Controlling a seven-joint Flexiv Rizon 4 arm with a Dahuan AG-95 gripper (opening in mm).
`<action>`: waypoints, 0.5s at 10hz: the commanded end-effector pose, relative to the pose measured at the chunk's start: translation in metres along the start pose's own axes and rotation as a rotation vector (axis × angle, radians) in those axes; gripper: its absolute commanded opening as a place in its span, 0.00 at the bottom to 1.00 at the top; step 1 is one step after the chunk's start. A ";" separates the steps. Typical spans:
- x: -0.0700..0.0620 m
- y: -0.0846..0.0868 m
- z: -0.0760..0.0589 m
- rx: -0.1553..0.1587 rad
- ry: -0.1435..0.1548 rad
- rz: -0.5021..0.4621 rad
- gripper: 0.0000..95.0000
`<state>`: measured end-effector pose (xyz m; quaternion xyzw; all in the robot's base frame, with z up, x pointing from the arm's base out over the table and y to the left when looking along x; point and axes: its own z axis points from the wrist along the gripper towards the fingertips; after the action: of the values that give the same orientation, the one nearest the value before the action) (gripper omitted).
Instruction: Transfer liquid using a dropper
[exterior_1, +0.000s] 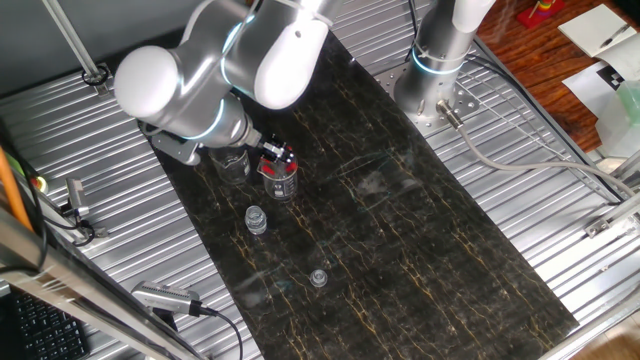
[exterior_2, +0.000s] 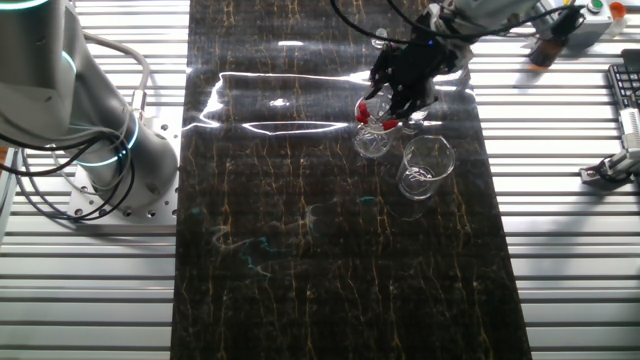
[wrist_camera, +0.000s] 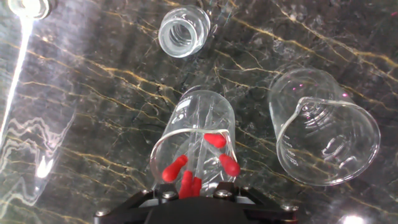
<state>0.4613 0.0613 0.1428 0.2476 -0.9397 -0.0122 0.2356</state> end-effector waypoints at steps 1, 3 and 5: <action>-0.014 -0.007 -0.015 0.000 -0.007 0.000 0.40; -0.032 -0.018 -0.043 0.014 -0.014 0.023 0.40; -0.052 -0.028 -0.063 0.043 -0.077 0.094 0.40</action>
<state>0.5374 0.0681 0.1714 0.2202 -0.9510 0.0037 0.2171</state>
